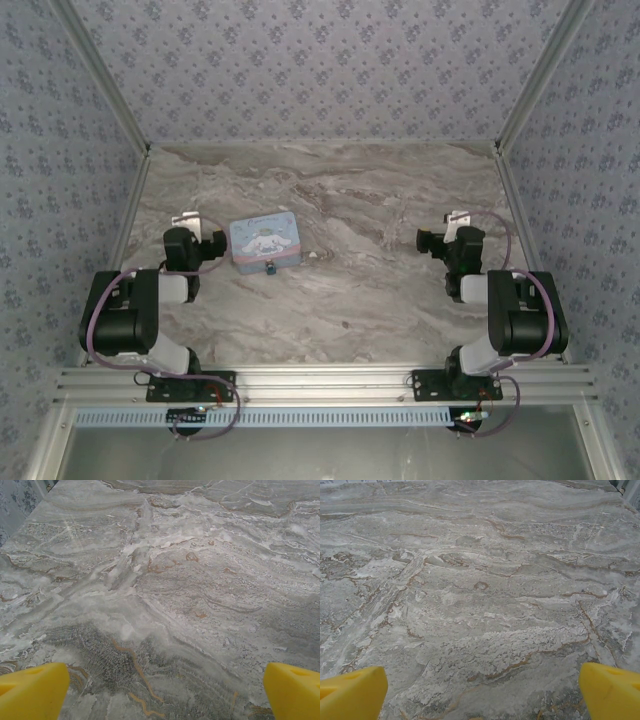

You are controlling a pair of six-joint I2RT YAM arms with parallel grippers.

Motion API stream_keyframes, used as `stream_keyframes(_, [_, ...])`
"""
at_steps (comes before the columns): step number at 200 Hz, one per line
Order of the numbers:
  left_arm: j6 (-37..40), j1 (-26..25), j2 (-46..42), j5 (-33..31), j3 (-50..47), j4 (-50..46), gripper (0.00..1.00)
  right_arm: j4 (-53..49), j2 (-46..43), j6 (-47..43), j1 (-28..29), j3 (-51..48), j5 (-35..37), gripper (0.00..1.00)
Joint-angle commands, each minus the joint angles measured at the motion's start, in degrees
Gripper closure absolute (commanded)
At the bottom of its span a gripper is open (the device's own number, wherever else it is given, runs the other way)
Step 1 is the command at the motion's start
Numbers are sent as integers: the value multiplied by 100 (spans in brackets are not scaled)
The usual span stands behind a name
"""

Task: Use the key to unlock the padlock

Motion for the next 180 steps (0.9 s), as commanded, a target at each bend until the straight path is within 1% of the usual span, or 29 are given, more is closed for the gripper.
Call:
stream_keyframes(1, [-38, -2, 39, 3, 134, 233, 1, 134, 65, -10, -38, 89, -32, 0])
stream_keyframes(27, [-58, -23, -22, -93, 69, 311, 1, 149, 62, -10, -46, 84, -43, 0])
stream_keyframes(46, [-34, -98, -569, -361, -41, 96, 1, 30, -52, 74, -97, 95, -42, 0])
stream_keyframes(60, [14, -177, -1194, -479, 24, -516, 1, -259, -290, 144, -156, 157, -48, 0])
stream_keyframes(76, [-53, -267, -1903, -664, 194, -1291, 1, -1183, -700, 224, -209, 451, -81, 0])
stream_keyframes(88, [-490, -298, -2392, -721, 423, -2013, 1, -1854, -1039, 317, -191, 661, 17, 0])
stream_keyframes(96, [-906, -294, -2665, -680, 649, -2689, 1, -2286, -1264, 438, -177, 771, 26, 0])
stream_keyframes(108, [-1504, -294, -2996, -459, 931, -3512, 1, -2909, -1592, 649, -101, 926, 1, 0])
stream_keyframes(121, [-2047, -305, -3342, -148, 1030, -4002, 1, -3646, -1935, 868, 73, 1074, -105, 0])
stream_keyframes(141, [-2842, -350, -3884, 308, 995, -4462, 1, -4694, -2366, 1264, 454, 1301, -305, 0])
stream_keyframes(151, [-3060, -432, -4101, 563, 1003, -4699, 1, -5214, -2533, 1459, 694, 1422, -416, 0])
stream_keyframes(162, [-3331, -589, -4299, 768, 1005, -4949, 1, -5689, -2680, 1692, 1042, 1514, -505, 0])
stream_keyframes(180, [-3710, -901, -4487, 1227, 881, -5007, 1, -6352, -2810, 2103, 1672, 1624, -537, 1])
